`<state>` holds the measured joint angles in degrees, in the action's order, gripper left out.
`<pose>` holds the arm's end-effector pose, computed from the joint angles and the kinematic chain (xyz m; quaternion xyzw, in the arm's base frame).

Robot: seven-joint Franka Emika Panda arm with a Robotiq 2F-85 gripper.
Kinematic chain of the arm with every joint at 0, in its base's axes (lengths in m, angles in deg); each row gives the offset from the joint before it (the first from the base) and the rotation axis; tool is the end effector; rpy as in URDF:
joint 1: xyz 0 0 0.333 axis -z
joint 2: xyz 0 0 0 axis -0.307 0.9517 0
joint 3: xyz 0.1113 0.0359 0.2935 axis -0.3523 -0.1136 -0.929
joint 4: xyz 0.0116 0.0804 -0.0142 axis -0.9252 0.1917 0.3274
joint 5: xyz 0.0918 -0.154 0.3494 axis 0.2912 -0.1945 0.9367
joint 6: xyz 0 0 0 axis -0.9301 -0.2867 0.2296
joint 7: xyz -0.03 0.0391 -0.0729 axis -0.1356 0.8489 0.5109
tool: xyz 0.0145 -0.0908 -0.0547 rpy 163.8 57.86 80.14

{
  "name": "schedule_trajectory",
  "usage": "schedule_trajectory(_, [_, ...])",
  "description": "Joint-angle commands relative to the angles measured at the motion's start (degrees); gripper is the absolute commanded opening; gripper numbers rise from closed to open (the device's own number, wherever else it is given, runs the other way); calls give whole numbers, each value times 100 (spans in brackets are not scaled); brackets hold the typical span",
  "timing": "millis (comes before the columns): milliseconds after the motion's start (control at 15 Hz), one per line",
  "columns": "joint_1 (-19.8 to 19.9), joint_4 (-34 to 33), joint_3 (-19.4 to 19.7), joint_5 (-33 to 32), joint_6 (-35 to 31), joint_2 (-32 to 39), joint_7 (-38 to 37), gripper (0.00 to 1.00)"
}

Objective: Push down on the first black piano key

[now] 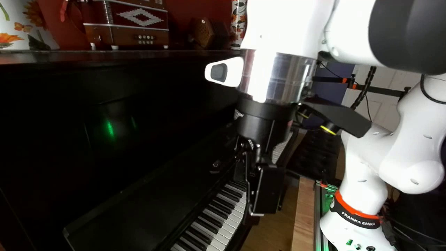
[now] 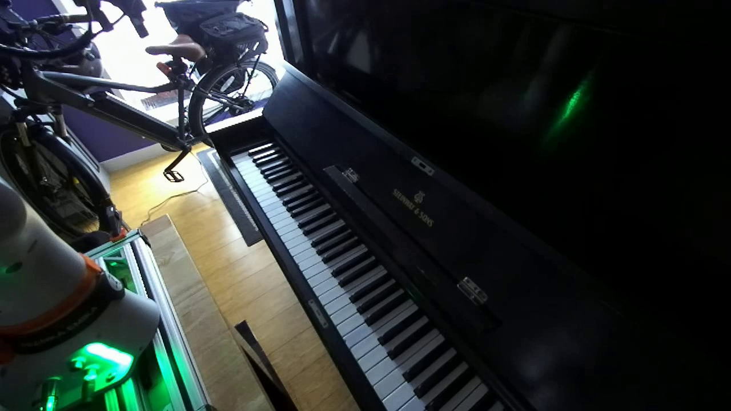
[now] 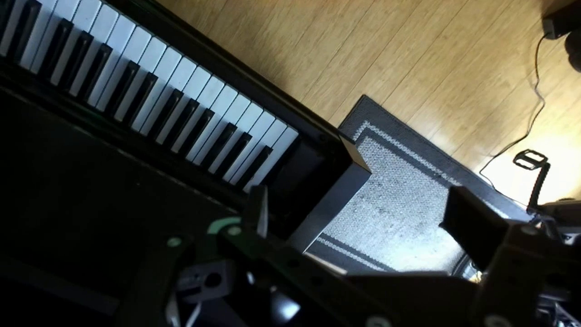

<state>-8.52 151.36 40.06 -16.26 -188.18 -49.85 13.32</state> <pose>0.2615 0.3396 0.5205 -0.9628 -0.2622 -0.0523 0.0395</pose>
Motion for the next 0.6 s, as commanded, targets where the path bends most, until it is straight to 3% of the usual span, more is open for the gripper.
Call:
schedule_trajectory(0, [40, 489, -243, 26, 63, -1048, -547, 100])
schedule_trajectory(67, [44, 602, -302, 49, 86, -1304, -735, 100])
schedule_trajectory(133, [99, 183, -238, 55, 40, -663, -386, 100])
schedule_trajectory(333, [106, 432, -352, 68, 60, -1196, -604, 100])
schedule_trajectory(533, [117, 515, -353, 67, 59, -1275, -614, 100])
